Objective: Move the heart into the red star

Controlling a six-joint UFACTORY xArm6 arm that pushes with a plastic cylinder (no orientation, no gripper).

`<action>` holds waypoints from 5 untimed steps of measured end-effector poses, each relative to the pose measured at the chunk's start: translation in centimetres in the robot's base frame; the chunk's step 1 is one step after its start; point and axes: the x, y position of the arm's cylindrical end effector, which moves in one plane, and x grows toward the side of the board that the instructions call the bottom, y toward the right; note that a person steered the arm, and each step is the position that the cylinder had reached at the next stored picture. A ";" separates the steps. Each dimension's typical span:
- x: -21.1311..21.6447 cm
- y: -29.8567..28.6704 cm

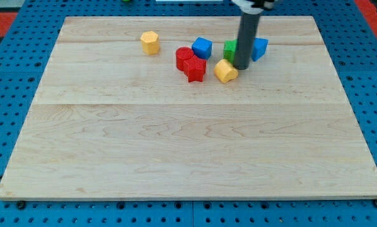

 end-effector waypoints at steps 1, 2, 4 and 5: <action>-0.1 0.5; 2.0 2.7; 7.8 -2.0; 7.2 -3.4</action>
